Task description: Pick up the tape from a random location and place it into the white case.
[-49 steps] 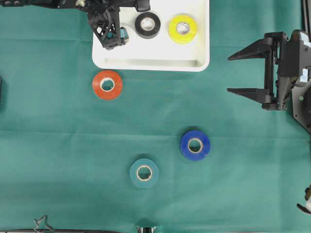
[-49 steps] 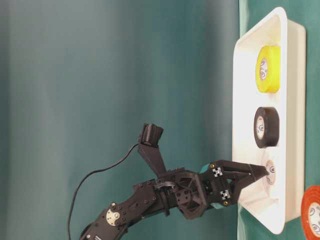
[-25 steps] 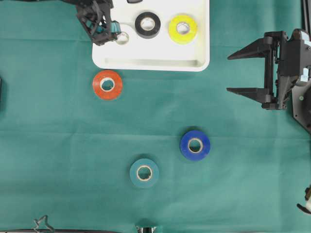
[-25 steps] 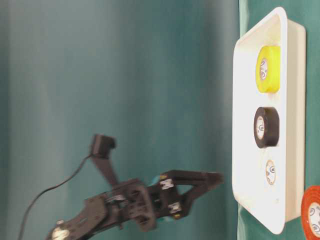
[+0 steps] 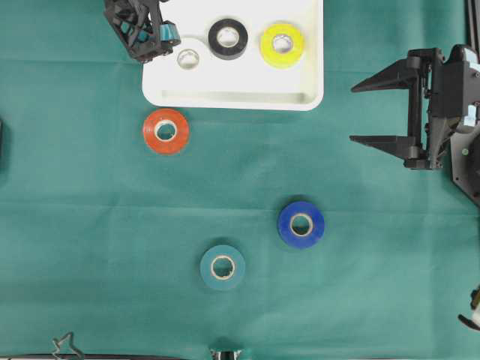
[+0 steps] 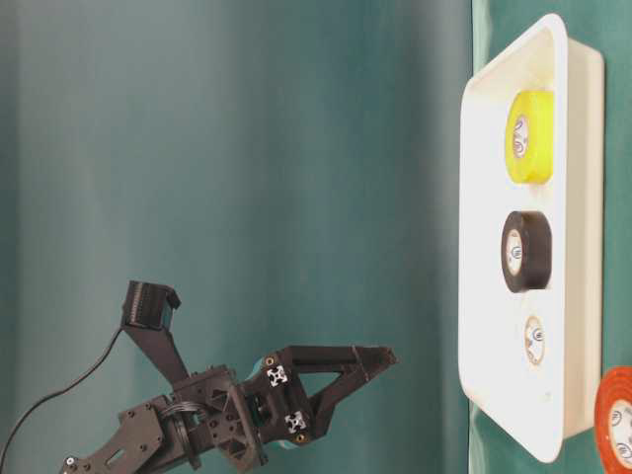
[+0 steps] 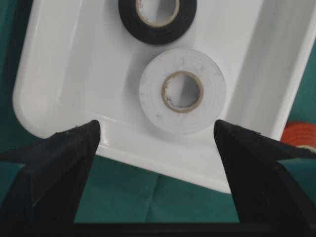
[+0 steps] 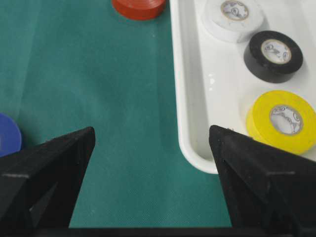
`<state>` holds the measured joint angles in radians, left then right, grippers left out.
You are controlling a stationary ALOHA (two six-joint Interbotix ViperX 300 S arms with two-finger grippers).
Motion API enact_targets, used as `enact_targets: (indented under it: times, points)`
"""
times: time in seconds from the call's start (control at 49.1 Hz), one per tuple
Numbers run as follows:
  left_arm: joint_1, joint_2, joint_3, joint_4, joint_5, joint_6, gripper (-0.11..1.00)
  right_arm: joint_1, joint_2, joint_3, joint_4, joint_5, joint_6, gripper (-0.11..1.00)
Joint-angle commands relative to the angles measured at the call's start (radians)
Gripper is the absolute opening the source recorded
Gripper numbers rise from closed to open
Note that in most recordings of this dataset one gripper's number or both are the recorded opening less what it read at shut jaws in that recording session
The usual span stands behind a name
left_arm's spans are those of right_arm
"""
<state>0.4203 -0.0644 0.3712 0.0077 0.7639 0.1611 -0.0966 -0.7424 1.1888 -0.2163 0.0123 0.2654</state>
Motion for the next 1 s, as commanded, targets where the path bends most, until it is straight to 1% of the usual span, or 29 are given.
enact_targets:
  times: [0.0,0.183,0.346,0.468,0.529,0.814,0.977]
  points:
    - [-0.031,-0.032,-0.008,-0.002,-0.002,-0.003,1.00,-0.002,0.002,-0.028,-0.003,-0.005,0.002,0.89]
    - [-0.129,-0.046,0.025,-0.003,-0.002,-0.009,1.00,-0.002,0.002,-0.035,-0.002,0.012,0.002,0.89]
    - [-0.227,-0.063,0.052,-0.003,-0.002,-0.040,1.00,-0.002,0.002,-0.038,-0.003,0.018,0.002,0.89]
    - [-0.282,-0.071,0.066,-0.003,-0.011,-0.063,1.00,-0.002,0.002,-0.040,-0.003,0.018,0.002,0.89]
    - [-0.288,-0.075,0.074,-0.003,-0.020,-0.071,1.00,-0.002,0.002,-0.038,-0.002,0.018,0.002,0.89]
    - [-0.279,-0.087,0.083,-0.003,-0.046,-0.066,1.00,-0.002,0.002,-0.040,-0.003,0.018,0.005,0.89]
    - [-0.287,-0.137,0.106,-0.003,-0.078,-0.064,1.00,-0.002,0.000,-0.043,-0.003,0.018,0.005,0.89]
